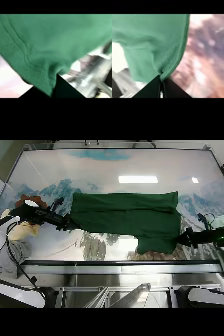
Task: Fold the shirts.
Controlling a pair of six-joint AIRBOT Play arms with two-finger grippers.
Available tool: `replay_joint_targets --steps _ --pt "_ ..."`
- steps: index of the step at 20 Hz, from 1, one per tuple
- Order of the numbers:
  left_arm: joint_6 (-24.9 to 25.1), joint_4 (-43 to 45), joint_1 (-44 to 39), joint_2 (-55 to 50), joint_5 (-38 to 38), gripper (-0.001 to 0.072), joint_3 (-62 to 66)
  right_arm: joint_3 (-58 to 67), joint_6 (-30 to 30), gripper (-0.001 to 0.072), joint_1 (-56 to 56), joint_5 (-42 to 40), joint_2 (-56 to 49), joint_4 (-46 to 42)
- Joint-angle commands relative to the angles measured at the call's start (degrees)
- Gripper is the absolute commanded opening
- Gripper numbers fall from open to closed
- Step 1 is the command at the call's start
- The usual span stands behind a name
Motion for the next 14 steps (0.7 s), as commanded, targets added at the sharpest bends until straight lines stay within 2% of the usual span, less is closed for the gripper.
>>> replay_joint_targets --steps 1,3,5,14 --pt "2.67 -10.64 3.82 0.07 -8.72 0.0024 0.48 2.01 -1.73 0.0023 0.07 6.97 0.33 7.98" --pt "5.49 -19.26 6.54 0.20 -13.92 0.0024 0.46 4.13 -1.84 0.0023 0.07 7.91 1.46 12.28" --pt "6.34 -23.43 8.57 1.20 -15.74 0.0024 0.46 5.84 -1.99 0.0023 0.07 7.91 2.95 15.76" --pt "6.84 -23.02 9.60 2.67 -15.72 0.0024 0.46 6.47 -3.02 0.0023 0.07 7.15 4.31 21.20"
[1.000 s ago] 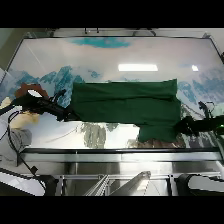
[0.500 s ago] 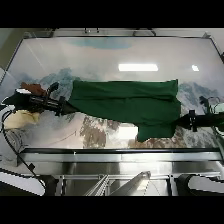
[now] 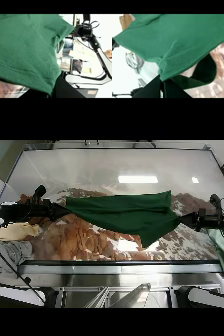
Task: Fold the shirts.
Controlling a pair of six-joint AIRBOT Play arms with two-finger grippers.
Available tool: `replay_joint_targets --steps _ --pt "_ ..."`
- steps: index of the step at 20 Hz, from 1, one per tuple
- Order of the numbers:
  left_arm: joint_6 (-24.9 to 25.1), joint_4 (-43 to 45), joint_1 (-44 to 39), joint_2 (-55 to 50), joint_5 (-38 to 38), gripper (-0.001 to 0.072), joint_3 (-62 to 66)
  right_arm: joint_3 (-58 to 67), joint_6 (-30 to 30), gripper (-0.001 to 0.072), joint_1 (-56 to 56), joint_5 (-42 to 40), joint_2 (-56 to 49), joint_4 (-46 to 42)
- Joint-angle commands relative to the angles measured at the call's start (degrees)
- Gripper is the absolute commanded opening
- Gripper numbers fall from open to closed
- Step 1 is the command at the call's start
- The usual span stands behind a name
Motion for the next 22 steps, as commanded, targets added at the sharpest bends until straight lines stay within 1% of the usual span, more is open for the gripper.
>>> replay_joint_targets --steps 1,6,10,17,19,22 --pt "0.24 -0.44 0.42 0.13 -0.76 0.0024 0.04 0.15 -0.15 0.0023 0.04 -0.35 0.17 2.14" --pt "0.20 -0.37 1.99 0.02 -5.86 0.0024 0.04 0.15 -0.15 0.0023 0.07 -0.26 0.17 1.97" --pt "-0.87 -0.33 4.46 -0.04 -7.69 0.0024 0.04 0.15 -0.11 0.0023 0.07 -0.26 0.17 0.61" --pt "-0.79 -0.35 4.94 -0.04 -9.40 0.0024 -0.09 0.13 -0.20 0.0023 0.15 -0.26 0.26 -0.85" --pt "1.51 -0.37 4.94 0.33 -10.43 0.0016 -0.35 -0.66 -1.55 0.0022 0.15 -0.72 1.66 -0.85" --pt "5.03 -0.35 5.07 4.90 -5.60 0.0016 -6.32 -4.28 -1.51 0.0022 0.09 -6.36 6.67 -0.85"
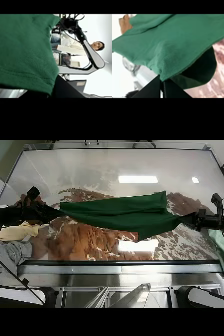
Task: Fold the shirts.
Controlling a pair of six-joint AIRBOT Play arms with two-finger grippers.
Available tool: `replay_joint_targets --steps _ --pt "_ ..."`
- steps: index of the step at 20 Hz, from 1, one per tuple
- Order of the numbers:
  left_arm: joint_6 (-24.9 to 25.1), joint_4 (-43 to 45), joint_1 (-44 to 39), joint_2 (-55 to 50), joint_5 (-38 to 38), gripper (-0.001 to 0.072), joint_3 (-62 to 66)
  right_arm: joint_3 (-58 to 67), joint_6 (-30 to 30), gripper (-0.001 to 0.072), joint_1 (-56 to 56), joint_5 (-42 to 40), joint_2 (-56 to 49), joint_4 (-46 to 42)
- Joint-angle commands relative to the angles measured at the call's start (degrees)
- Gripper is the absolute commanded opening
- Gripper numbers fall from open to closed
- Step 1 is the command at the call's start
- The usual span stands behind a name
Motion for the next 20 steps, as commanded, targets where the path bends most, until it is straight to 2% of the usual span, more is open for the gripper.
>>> replay_joint_targets --steps 1,6,11,14,20 --pt "4.00 0.15 0.13 4.39 3.21 0.0016 -5.92 -3.34 -0.33 0.0021 0.00 -4.48 4.68 -0.04" --pt "3.96 0.13 0.13 10.25 4.52 0.0016 -11.04 -4.13 -0.22 0.0022 0.04 -6.51 8.48 -0.02" --pt "-0.72 -0.44 0.11 10.32 0.02 0.0017 -5.70 -4.13 0.07 0.0022 0.04 -7.91 9.18 0.00" --pt "-3.89 -0.31 0.11 10.29 0.31 0.0018 -2.67 -4.13 0.07 0.0022 0.04 -7.98 9.18 0.00" --pt "-4.11 2.08 0.11 10.19 0.48 0.0018 -2.34 -4.13 0.07 0.0022 0.04 -7.98 9.18 0.00"
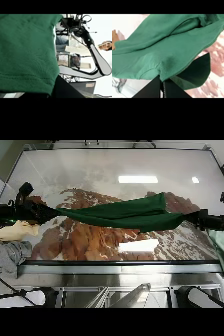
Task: Fold the shirts.
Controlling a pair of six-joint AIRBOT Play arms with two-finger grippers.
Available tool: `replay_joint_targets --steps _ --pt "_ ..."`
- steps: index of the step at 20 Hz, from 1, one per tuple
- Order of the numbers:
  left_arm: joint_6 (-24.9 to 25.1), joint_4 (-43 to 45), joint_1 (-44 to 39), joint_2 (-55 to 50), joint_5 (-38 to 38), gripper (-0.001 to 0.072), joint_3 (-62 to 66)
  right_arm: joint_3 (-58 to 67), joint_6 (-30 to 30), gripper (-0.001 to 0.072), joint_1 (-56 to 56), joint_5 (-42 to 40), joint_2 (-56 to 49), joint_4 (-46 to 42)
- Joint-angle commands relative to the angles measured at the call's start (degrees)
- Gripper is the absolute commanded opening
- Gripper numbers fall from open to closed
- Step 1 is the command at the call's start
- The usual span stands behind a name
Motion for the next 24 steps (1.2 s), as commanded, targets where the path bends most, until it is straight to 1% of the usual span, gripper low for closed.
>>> replay_joint_targets --steps 1,3,5,7,10,19,24 --pt "-0.59 1.14 0.02 -0.02 0.44 0.0018 0.39 -0.04 0.04 0.0022 0.04 -0.11 0.04 0.02" --pt "-0.57 2.05 0.02 -0.02 2.34 0.0017 0.39 -0.17 0.02 0.0022 0.04 -0.61 0.04 -0.02" --pt "-0.59 5.03 -0.09 -0.02 4.33 0.0017 0.35 -0.52 0.07 0.0022 0.04 -1.66 0.04 -0.02" --pt "-0.61 6.58 -0.13 -0.02 3.19 0.0017 0.28 -1.27 0.09 0.0022 0.04 -1.55 -0.02 -0.48" --pt "-0.66 6.64 -0.13 0.00 1.55 0.0014 0.24 -3.08 0.52 0.0021 0.04 -1.57 0.00 -3.67" --pt "-0.15 6.69 -3.06 -0.02 3.39 0.0016 0.26 -4.57 0.28 0.0022 0.04 -2.89 -0.02 -3.43" --pt "0.07 6.69 -1.03 -0.02 3.26 0.0016 0.26 -4.57 0.28 0.0022 0.04 -2.86 -0.02 -3.45"
